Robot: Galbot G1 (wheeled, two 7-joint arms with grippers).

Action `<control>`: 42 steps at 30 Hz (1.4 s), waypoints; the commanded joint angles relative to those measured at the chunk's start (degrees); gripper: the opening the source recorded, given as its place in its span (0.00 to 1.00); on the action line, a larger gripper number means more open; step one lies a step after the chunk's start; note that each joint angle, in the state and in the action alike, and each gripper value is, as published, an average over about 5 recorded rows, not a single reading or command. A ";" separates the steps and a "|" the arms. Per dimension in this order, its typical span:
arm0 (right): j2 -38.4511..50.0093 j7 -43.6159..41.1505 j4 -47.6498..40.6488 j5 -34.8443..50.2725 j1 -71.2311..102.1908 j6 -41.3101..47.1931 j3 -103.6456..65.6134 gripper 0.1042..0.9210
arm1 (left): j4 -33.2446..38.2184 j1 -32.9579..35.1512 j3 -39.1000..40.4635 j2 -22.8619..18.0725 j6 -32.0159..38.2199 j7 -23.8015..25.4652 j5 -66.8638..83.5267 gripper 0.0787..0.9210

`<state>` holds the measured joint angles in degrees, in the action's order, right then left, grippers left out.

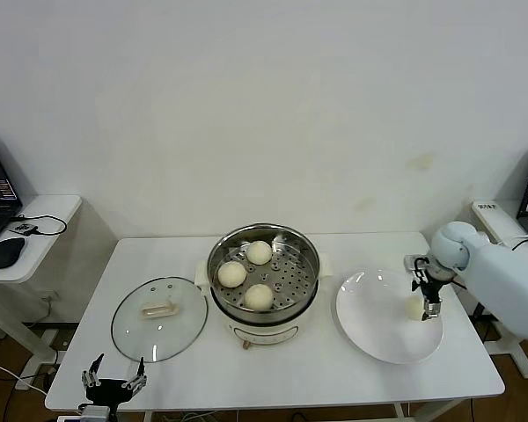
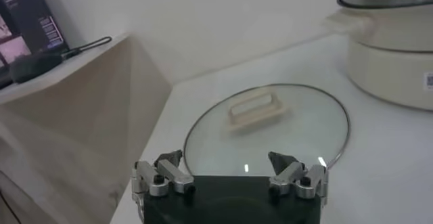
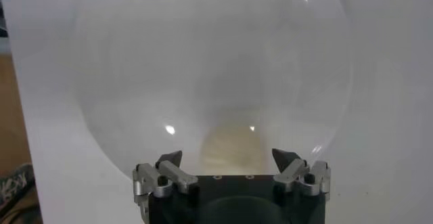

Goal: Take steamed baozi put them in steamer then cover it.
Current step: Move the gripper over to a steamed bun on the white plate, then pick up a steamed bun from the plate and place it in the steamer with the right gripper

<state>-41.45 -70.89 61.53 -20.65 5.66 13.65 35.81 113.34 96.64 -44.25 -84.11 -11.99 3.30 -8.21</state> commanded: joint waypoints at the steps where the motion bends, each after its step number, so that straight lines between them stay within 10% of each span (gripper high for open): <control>1: -1.79 2.10 -3.88 -1.44 1.13 -0.46 -1.07 0.88 | -0.39 -0.05 0.00 -0.04 0.01 0.01 -0.09 0.88; 20: -3.41 1.79 -5.52 -0.87 1.45 -0.79 -1.22 0.87 | -1.65 -0.08 0.45 -0.46 0.26 -0.23 -0.71 0.88; 29: -2.50 1.18 -4.83 -0.64 1.61 -0.64 -1.59 0.64 | -1.96 -0.63 0.52 -0.20 0.25 -0.23 -0.77 0.88; 42: 2.64 -1.89 4.00 8.22 -7.02 2.81 1.43 0.58 | -1.76 -1.48 0.90 0.20 0.51 -0.36 -1.65 0.88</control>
<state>-41.17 -71.38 60.52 -17.64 4.02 14.99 35.10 111.40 95.23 -43.35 -84.00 -11.62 3.01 -9.11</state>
